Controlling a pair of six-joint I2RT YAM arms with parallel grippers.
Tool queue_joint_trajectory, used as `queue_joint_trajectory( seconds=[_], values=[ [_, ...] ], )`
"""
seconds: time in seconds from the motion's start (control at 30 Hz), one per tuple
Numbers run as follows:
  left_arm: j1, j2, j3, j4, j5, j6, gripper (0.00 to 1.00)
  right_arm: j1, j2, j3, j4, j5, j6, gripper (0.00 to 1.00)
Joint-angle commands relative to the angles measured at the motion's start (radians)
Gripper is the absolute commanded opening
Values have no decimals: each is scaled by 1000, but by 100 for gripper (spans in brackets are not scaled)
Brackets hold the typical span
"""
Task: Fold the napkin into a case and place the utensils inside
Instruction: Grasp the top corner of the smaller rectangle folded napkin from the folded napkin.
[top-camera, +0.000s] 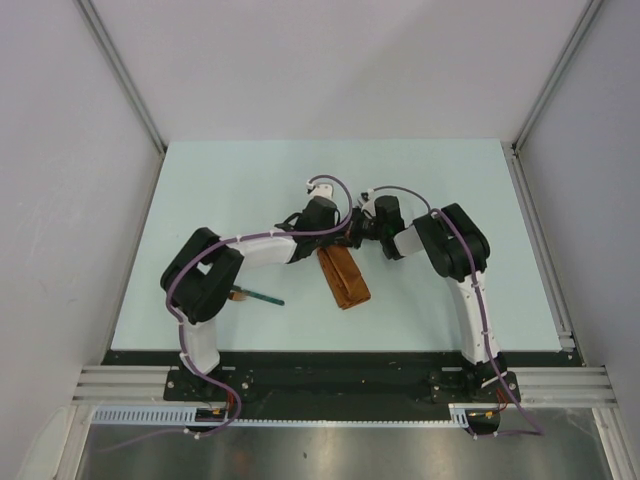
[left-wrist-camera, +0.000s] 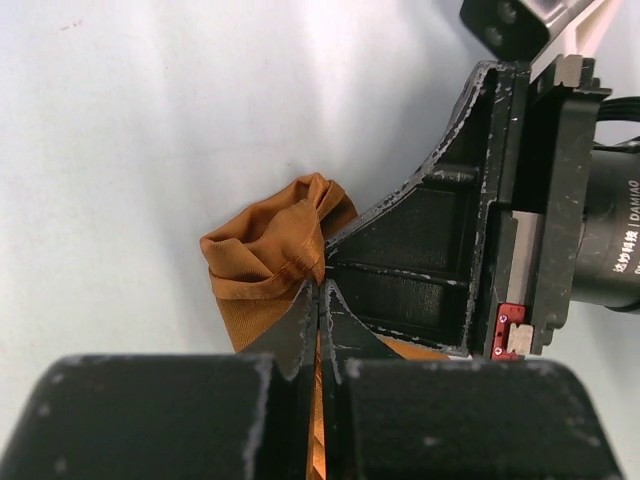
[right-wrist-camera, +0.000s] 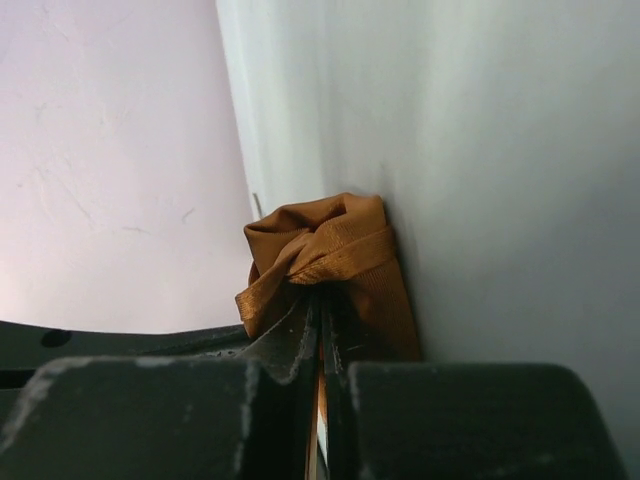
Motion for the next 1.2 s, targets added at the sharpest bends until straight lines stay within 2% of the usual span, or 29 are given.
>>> queue_joint_trajectory(
  seconds=[0.0, 0.1, 0.3, 0.5, 0.8, 1.17],
  values=[
    [-1, -35, -14, 49, 45, -44, 0, 41, 69, 65, 142, -3, 85, 2],
    [3, -28, -25, 53, 52, -60, 0, 31, 85, 61, 150, -2, 85, 2],
    [13, -48, -39, 27, -7, -96, 0, 12, -13, 23, -43, 6, -92, 9],
    [22, -75, -68, 32, -20, -107, 0, -14, -111, -39, -102, 7, -151, 11],
    [20, -86, -75, 39, -4, -105, 0, 3, -96, -66, 2, -22, -76, 8],
    [22, -85, -88, 72, 19, -97, 0, 55, -18, -23, 39, -37, -25, 6]
  ],
)
